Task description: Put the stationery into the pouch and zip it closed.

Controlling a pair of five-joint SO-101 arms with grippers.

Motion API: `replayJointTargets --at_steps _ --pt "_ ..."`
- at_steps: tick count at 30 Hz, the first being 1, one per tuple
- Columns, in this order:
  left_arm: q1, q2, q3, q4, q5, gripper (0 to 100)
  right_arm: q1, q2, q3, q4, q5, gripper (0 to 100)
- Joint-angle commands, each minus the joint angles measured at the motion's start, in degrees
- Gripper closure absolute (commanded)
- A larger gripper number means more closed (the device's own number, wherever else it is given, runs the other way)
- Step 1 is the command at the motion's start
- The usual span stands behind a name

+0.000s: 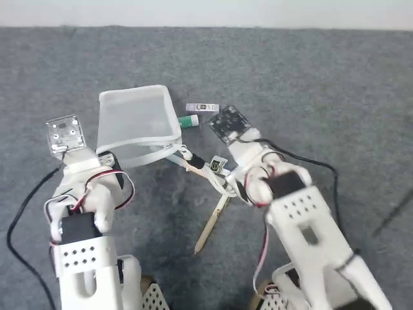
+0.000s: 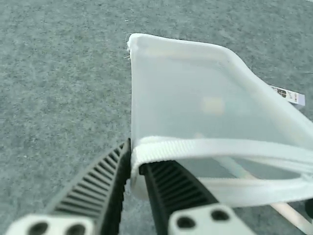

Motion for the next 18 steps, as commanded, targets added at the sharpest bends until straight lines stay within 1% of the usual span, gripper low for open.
replayJointTargets --at_steps 1,5,12,18 --pt "-0.44 0.09 -4.18 -0.44 0.97 99 -1.89 6.20 -5.45 0.22 2.99 83.5" --pt "-3.25 0.09 -4.26 -0.44 0.97 99 -3.47 12.79 -7.56 -0.31 3.52 83.4" --pt "-5.71 0.09 -4.35 -0.44 0.97 99 -3.30 22.55 -13.45 -0.31 3.69 83.3" --pt "-6.95 0.09 -4.35 -0.44 0.88 99 -2.59 28.88 -15.91 -0.31 8.53 83.3"
